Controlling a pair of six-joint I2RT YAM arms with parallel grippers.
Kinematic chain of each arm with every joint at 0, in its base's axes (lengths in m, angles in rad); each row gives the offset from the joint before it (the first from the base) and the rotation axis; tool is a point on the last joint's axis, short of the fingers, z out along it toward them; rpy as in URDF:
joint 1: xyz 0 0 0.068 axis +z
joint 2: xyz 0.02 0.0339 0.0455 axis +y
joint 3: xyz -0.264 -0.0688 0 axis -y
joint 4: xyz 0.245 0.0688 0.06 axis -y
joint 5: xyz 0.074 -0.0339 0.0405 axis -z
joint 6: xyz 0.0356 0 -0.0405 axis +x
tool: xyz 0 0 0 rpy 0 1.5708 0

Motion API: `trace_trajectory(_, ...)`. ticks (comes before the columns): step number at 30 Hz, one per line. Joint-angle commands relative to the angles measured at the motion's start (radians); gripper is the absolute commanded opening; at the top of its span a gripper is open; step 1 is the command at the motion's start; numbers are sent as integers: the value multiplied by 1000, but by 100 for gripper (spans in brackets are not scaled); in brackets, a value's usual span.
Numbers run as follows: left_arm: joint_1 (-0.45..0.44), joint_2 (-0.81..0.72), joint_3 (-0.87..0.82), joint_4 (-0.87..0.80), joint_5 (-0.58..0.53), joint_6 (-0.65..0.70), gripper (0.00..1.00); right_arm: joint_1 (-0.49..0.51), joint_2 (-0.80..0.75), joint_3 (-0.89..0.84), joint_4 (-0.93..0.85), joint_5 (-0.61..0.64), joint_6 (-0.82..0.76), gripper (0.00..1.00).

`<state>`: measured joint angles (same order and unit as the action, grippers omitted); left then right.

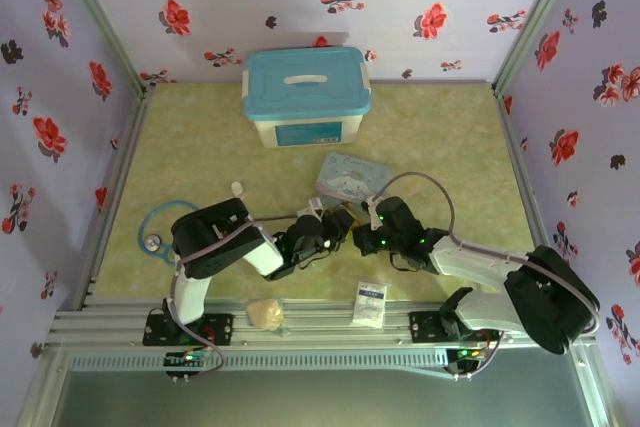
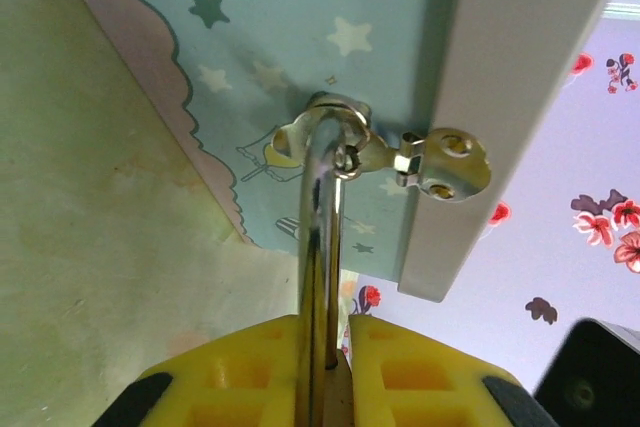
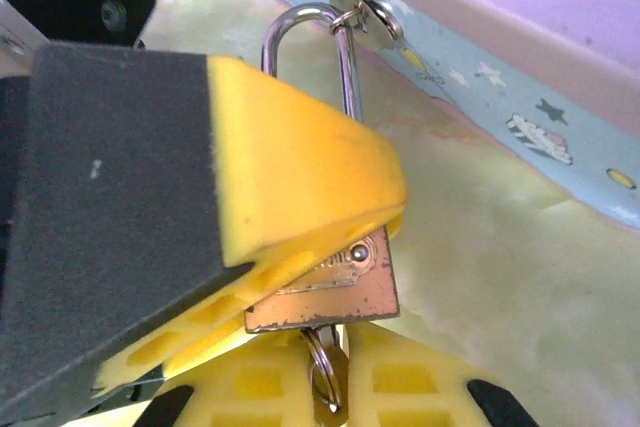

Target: Unlock a padlock with a key

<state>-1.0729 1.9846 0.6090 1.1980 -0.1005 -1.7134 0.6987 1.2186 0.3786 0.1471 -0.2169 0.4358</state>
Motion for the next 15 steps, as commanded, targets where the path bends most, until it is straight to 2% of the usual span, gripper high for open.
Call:
trace_trajectory(1,-8,-10,-16,105,46,26,7,-31,-5,-35,124,-115,106,10)
trace_trajectory(5,-6,-15,-45,100,42,56,6,-66,16,-67,191,-165,164,12)
trace_trajectory(6,-4,-21,-50,97,41,66,6,-71,19,-67,194,-170,171,16)
trace_trajectory(8,3,-28,-67,88,41,75,5,-82,15,-57,143,-160,180,32)
trace_trajectory(10,10,-28,-85,86,41,72,5,-88,-7,-47,74,-121,184,42)
trace_trajectory(13,19,-23,-109,86,39,70,3,-94,-47,-30,-6,-42,194,44)
trace_trajectory(15,21,-22,-117,84,39,71,3,-108,-68,-35,20,-35,234,45)
